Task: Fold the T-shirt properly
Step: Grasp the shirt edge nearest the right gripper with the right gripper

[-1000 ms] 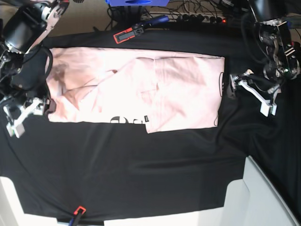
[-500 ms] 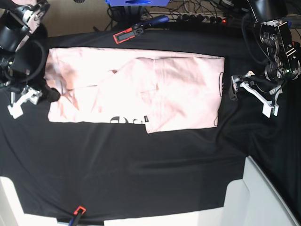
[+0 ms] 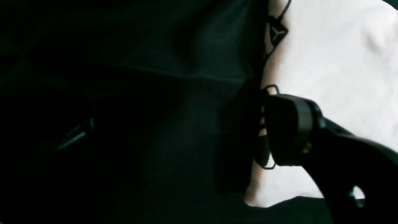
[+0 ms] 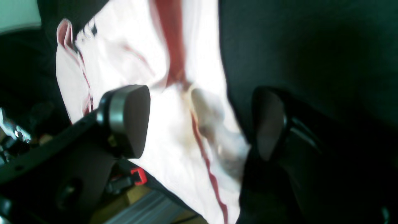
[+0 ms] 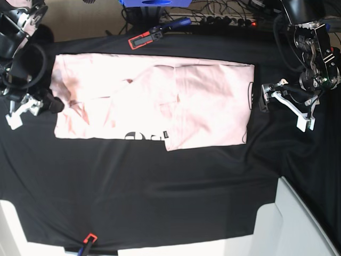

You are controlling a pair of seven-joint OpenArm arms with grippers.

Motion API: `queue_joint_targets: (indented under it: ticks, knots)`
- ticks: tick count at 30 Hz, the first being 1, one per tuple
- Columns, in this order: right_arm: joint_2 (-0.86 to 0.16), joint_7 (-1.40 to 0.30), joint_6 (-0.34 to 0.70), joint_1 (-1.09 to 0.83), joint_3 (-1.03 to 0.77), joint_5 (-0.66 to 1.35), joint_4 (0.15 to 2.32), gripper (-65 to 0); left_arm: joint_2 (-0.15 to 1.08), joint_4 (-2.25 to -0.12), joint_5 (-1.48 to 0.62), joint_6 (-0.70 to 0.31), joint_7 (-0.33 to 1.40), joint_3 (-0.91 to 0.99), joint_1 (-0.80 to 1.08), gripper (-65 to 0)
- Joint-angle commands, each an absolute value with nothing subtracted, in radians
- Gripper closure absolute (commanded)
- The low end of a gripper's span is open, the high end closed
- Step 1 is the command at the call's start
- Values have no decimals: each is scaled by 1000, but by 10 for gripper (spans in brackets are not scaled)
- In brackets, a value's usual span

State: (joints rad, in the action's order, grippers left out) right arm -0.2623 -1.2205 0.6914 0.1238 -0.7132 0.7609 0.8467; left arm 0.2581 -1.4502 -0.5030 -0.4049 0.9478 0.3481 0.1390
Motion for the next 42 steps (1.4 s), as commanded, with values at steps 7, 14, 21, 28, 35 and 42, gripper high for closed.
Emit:
queue_joint_targets:
  ticks: [7,14,21,28,35,42]
  knots:
    - [-268,-1231,698,136,-714,771,846,-486,275,-1465,-515,-407,931,355,134,-650]
    - [-243,-1234,698,136,-710,774,846,-486,275,-1465,-515,-407,931,355,133,-650]
    - [-208,-1257,698,139,-651,777,852,-483,275,-1465,-513,-407,931,354,133,-650]
    - [-182,-1265,698,140,-651,777,852,-482,275,-1463,-510,-407,931,355,133,-650]
    - [-177,-1274,698,139,-651,777,852,-480,275,-1463,-510,-407,931,355,133,-650]
    - [-176,-1294,698,137,-650,777,852,-474,275,-1463,-510,-407,931,352,133,-650]
